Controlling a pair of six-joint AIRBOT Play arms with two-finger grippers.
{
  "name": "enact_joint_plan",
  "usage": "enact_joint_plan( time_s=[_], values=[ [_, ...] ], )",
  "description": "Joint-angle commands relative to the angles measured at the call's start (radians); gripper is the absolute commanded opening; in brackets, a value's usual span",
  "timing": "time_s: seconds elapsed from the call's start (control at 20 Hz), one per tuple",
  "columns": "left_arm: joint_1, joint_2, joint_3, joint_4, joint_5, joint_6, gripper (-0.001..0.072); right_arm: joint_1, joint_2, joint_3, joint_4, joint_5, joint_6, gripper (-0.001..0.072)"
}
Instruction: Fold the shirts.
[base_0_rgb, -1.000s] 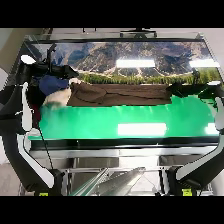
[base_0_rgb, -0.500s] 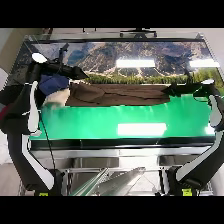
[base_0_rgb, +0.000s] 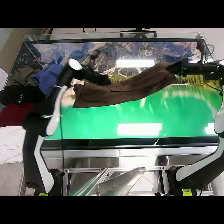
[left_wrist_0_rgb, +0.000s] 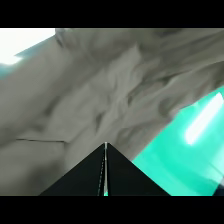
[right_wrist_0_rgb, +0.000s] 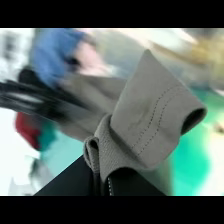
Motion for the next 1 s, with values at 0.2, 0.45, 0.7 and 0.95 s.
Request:
enact_joint_plan(
  time_s=[0.2,0.45,0.7,0.95],
  values=[
    [-0.140,-0.114,0.000,-0.187,0.211,-0.079,0.0022,0.190,0.075,0.010,0.090,-0.002,0.079,0.0018],
    [-0.086,-0.086,0.000,-0.345,0.098,-0.066,0.0023,0.341,0.048,0.010,0.083,-0.078,0.105,0.0018],
    [0.181,0.145,0.000,-0.370,-0.301,0.004,0.0018,0.439,0.044,0.010,0.088,-0.250,0.131,0.0018],
    [0.430,0.396,-0.034,-0.369,-0.367,0.007,0.0017,0.690,-0.034,0.010,0.106,-0.636,0.130,0.0019]
  ],
)
